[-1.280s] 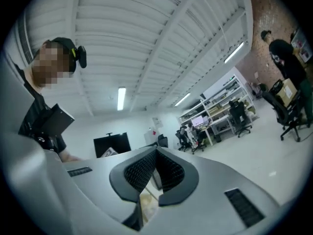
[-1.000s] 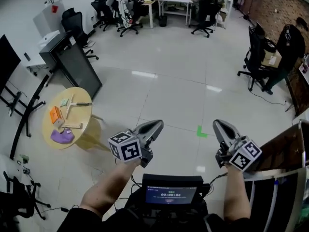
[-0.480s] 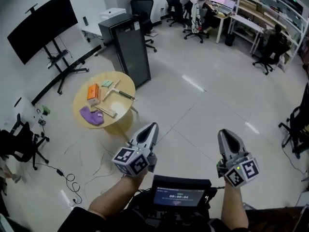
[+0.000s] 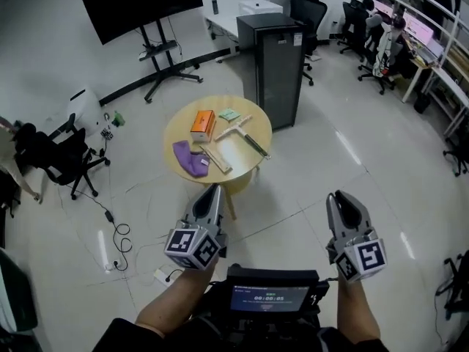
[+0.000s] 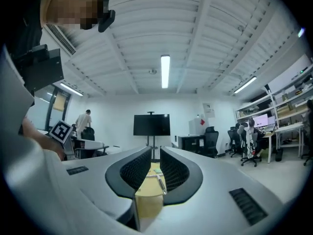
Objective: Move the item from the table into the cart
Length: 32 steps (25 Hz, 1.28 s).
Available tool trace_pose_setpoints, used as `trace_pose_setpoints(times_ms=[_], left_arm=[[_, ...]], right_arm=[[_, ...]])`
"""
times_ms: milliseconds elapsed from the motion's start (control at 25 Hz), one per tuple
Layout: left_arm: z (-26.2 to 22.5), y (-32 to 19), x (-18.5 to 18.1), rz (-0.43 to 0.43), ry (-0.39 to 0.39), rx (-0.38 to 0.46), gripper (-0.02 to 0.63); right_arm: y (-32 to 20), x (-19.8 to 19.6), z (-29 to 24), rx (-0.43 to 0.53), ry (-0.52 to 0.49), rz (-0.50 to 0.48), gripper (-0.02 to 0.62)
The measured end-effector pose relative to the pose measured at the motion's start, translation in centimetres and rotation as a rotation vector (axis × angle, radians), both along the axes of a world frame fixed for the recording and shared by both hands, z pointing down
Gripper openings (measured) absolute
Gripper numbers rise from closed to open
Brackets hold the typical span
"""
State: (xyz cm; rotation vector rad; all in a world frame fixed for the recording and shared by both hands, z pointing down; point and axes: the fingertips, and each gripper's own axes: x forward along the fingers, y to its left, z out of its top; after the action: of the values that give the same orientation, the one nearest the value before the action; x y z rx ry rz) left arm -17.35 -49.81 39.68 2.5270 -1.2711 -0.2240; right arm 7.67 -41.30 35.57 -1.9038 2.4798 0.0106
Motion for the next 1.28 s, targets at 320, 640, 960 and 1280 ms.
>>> trace_pose_setpoints(times_ms=[320,640,960,1280], left_arm=[[2.7,-13.0,-13.2,-0.146,-0.222,0.014,0.049],[2.5,-24.0,-18.2,-0.297,-0.318,0.066,0.087],[2.2,-33.0,-19.5,-0.44,-0.35,0.064,0.06],[4.9,-38.5,-22.9,-0.435,-0.345,-0.003,0.06]], right_arm=[[-17.6,-11.5,2.5,-0.003,-0.044,-0.047,0.075],[-33.1,-15.6,3.0,0.024,-0.042,-0.068,0.075],[-45.4,-14.8,6.3,-0.038,0.058,-0.023,0.0],[-51.7,-19.1,8.2,-0.096,0.023,-0.094,0.001]])
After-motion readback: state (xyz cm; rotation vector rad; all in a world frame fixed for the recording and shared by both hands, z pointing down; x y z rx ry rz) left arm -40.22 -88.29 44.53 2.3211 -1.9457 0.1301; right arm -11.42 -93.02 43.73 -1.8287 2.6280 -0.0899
